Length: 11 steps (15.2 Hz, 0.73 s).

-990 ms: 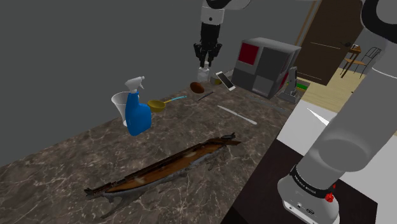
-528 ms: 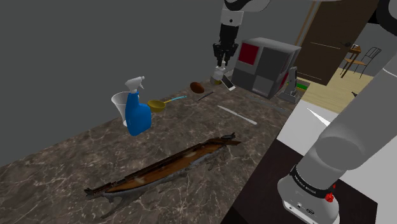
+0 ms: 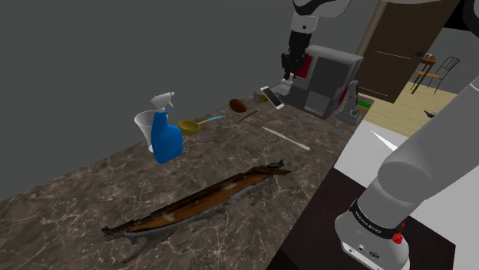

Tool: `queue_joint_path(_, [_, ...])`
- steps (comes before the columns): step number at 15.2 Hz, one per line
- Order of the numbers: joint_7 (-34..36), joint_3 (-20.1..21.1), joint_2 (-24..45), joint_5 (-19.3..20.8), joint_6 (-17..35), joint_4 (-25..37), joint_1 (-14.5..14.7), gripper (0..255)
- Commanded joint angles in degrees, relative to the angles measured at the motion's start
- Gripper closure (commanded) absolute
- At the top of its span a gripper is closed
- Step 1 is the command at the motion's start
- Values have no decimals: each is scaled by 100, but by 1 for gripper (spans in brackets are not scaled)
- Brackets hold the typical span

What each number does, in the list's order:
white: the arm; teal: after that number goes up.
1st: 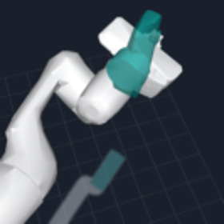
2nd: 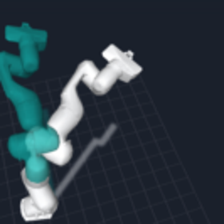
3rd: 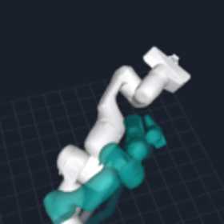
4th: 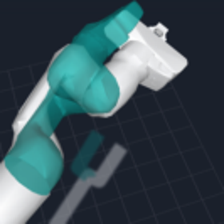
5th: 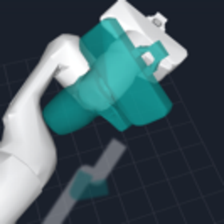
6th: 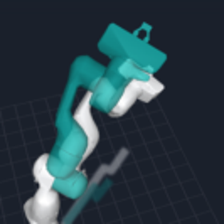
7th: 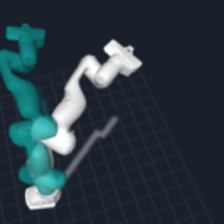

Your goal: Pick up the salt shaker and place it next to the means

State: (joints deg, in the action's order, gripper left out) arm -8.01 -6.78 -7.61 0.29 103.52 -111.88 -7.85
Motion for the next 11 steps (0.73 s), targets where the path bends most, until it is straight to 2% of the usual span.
queue_joint_path(1, [-286,-159,-17,27,-44,28,-125,255])
queue_joint_path(5, [-852,-486,12,75,-59,73,-378,255])
queue_joint_path(11, [-860,-495,51,70,400,-348,-381,255])
